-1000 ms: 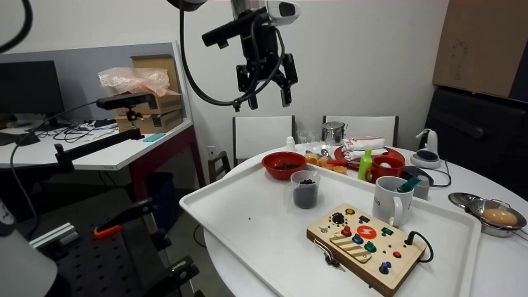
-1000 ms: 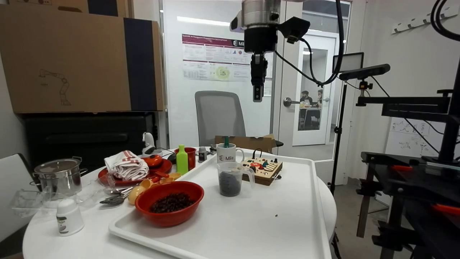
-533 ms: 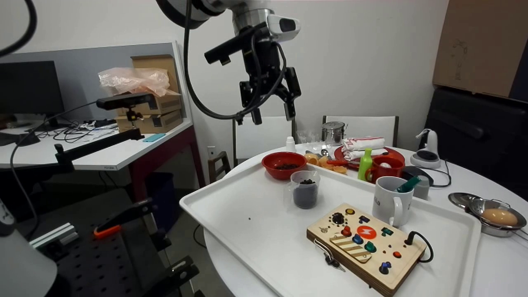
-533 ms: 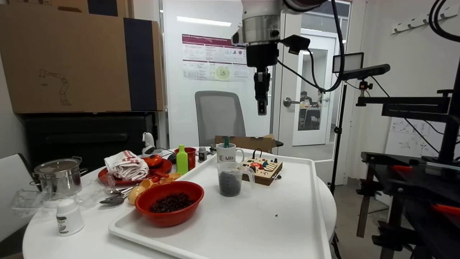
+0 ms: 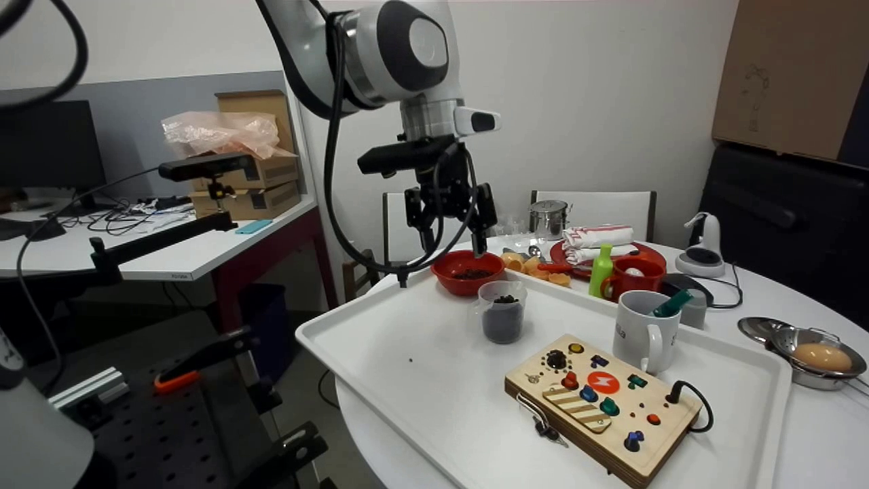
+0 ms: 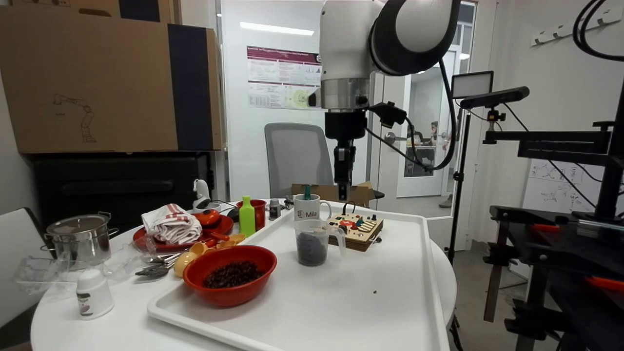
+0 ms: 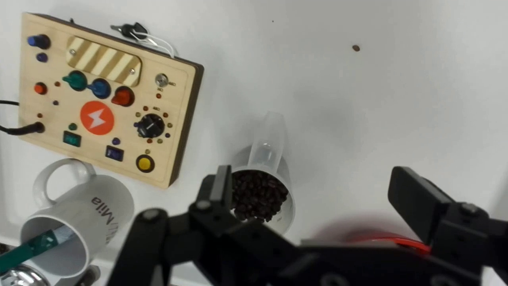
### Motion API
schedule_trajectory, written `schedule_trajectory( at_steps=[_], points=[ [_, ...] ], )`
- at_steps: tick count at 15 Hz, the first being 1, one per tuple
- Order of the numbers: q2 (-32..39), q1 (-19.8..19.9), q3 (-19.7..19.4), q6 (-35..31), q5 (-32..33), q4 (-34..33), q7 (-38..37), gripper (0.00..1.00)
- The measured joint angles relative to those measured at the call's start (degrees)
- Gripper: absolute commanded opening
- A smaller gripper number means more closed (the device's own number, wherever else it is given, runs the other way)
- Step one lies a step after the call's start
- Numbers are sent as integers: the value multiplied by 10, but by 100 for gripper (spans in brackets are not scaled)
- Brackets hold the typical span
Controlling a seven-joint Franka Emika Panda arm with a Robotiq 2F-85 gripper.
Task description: Pour the contents of the jug into the red bowl
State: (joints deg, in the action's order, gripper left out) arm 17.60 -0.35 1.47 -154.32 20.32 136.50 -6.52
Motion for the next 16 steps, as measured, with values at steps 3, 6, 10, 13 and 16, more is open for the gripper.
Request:
schedule_trajectory(
  at_steps=[3,6,10,13,16],
  points=[
    [54,7,0,-37,-32,-17,62,100],
    [99,11,-3,-42,-50,-42,87,100],
    [131,11,-8,-42,-62,-73,90,100],
    [147,9,-19,-42,-62,-94,90,100],
    [158,8,-34,-42,-61,-110,92,100]
  ],
)
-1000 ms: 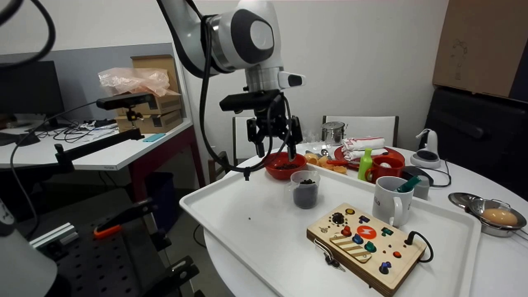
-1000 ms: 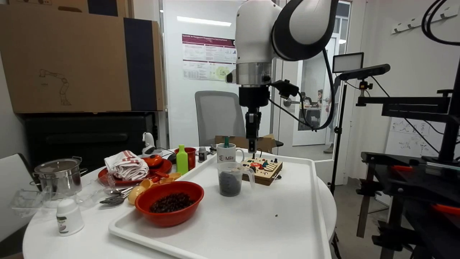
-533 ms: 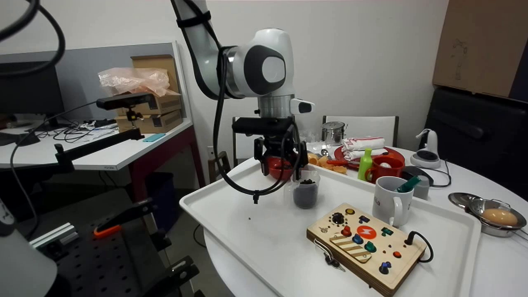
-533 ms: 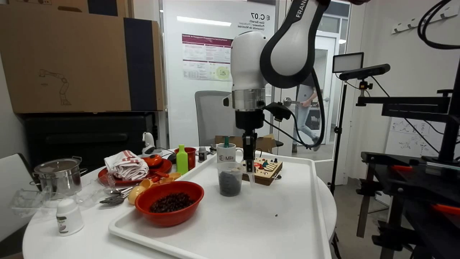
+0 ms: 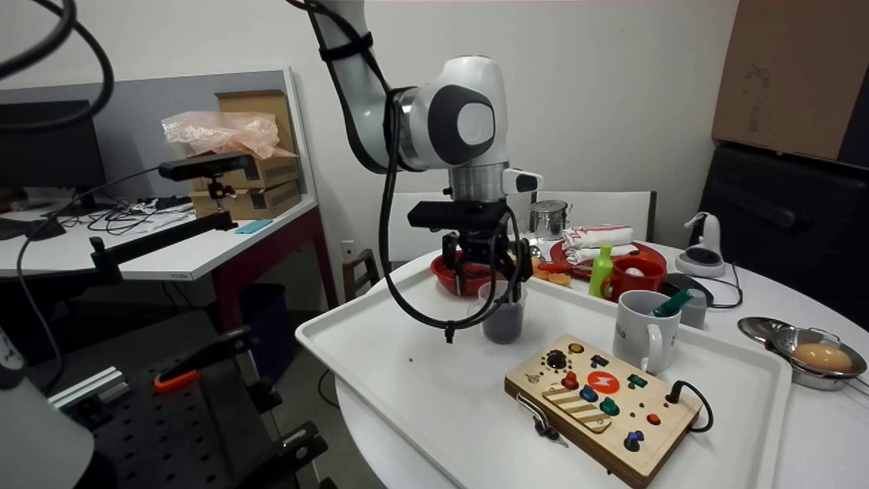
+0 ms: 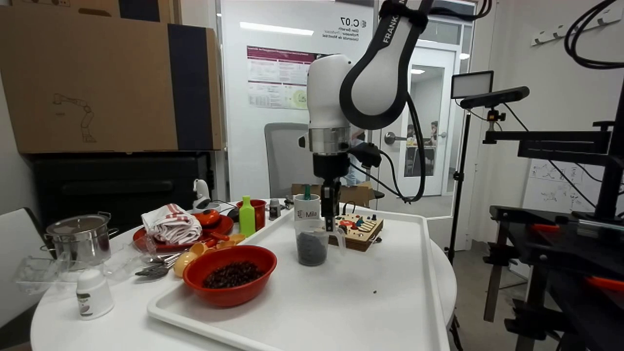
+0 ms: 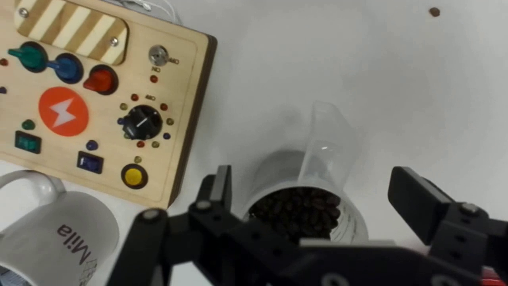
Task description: Pour the contents of the jug into the red bowl
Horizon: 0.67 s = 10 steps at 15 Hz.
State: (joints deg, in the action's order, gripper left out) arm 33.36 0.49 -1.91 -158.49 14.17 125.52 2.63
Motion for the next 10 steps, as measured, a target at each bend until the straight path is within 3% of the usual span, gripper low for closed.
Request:
schedule_trajectory(
  at_steps=[10],
  points=[
    [22,-4,-8,3,0,-8,1,100]
  ],
)
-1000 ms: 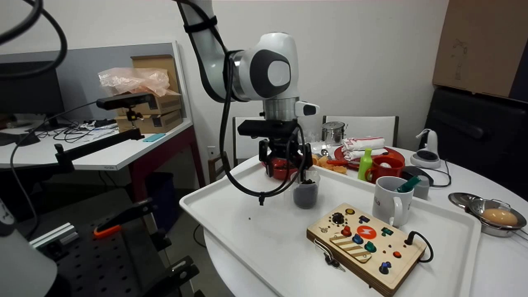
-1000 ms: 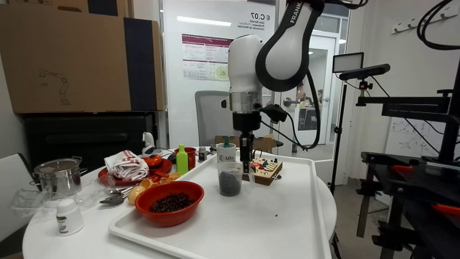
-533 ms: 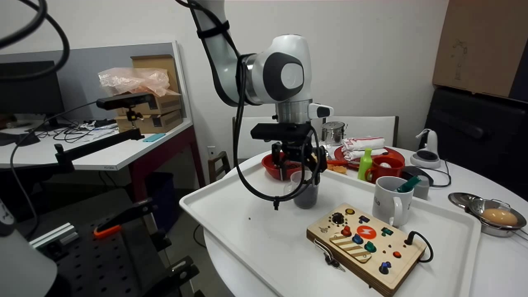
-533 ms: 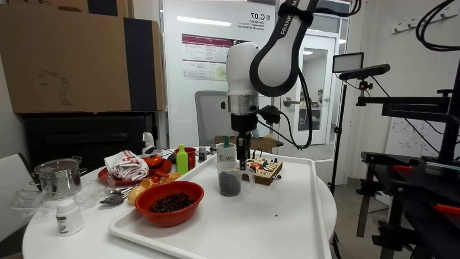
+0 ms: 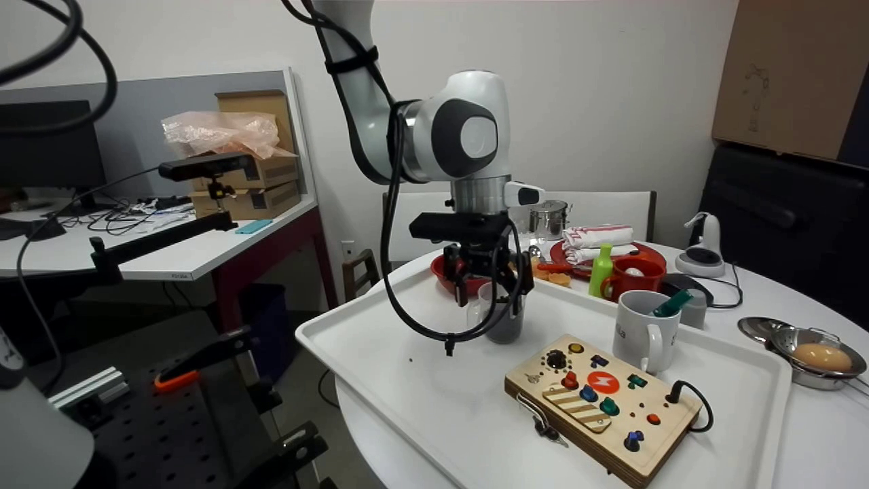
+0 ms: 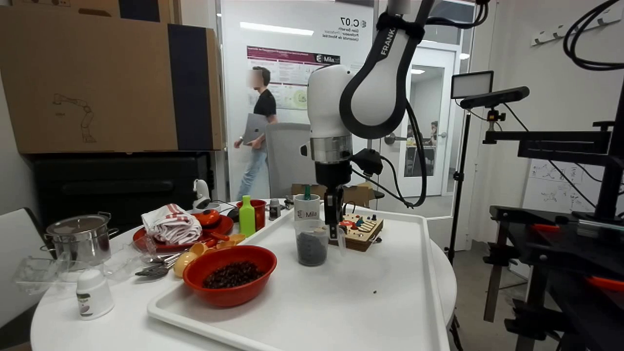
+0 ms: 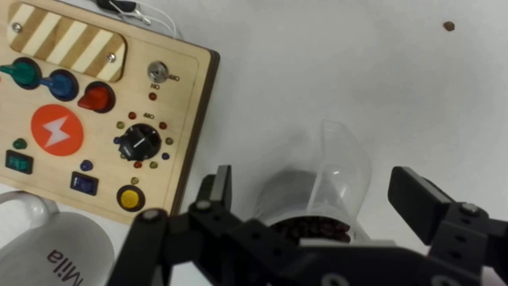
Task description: Pour the contents of the jug into the red bowl
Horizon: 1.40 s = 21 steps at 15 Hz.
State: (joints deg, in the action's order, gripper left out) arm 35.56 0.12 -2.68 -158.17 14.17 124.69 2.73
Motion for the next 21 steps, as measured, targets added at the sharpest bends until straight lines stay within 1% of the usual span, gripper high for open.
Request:
schedule_trajectory(
  at_steps=[2,3,4,6,13,15,21],
  points=[
    [4,0,0,2,0,-3,0,100],
    [5,0,0,3,0,-4,0,89],
    [6,0,0,5,0,-6,0,73],
    [8,0,0,10,-1,-9,0,60],
    [10,-1,0,24,-6,-20,-1,4],
    [11,-1,0,28,-7,-21,-1,7],
    [8,-1,3,39,-12,-27,1,7]
  ],
)
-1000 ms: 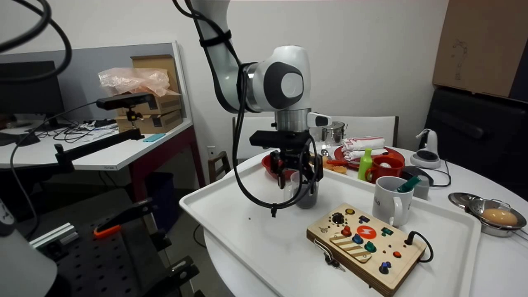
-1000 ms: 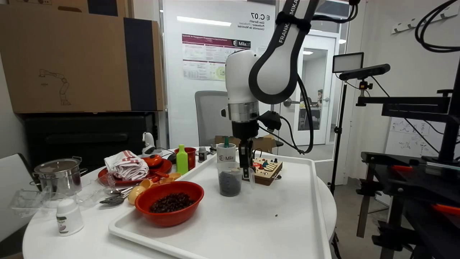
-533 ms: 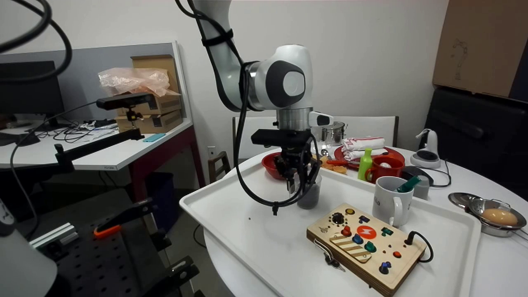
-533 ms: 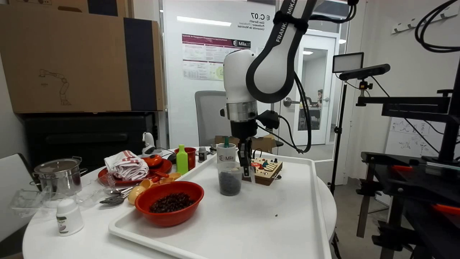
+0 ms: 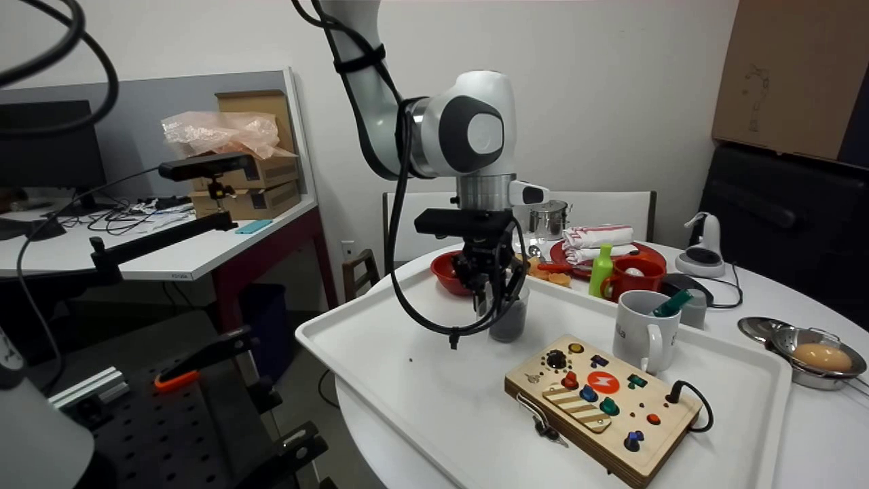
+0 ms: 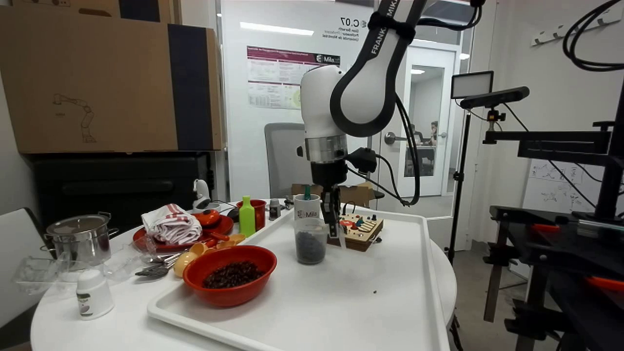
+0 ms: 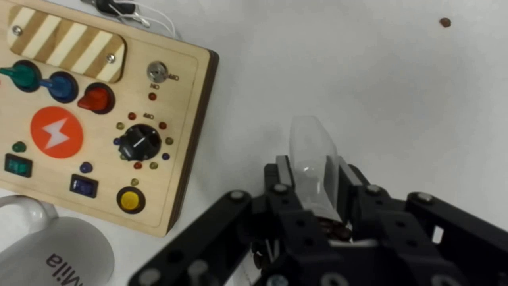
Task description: Pour the contents of the jug into the red bowl
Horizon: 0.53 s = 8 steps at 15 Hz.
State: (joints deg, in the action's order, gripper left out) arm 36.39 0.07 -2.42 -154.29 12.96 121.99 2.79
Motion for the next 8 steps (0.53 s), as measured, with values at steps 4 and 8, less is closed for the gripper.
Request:
schedule_trajectory(
  at_steps=[4,8],
  points=[
    [-46,-13,-14,17,30,-2,14,7],
    [-122,-62,-52,92,137,-5,14,7]
  ],
)
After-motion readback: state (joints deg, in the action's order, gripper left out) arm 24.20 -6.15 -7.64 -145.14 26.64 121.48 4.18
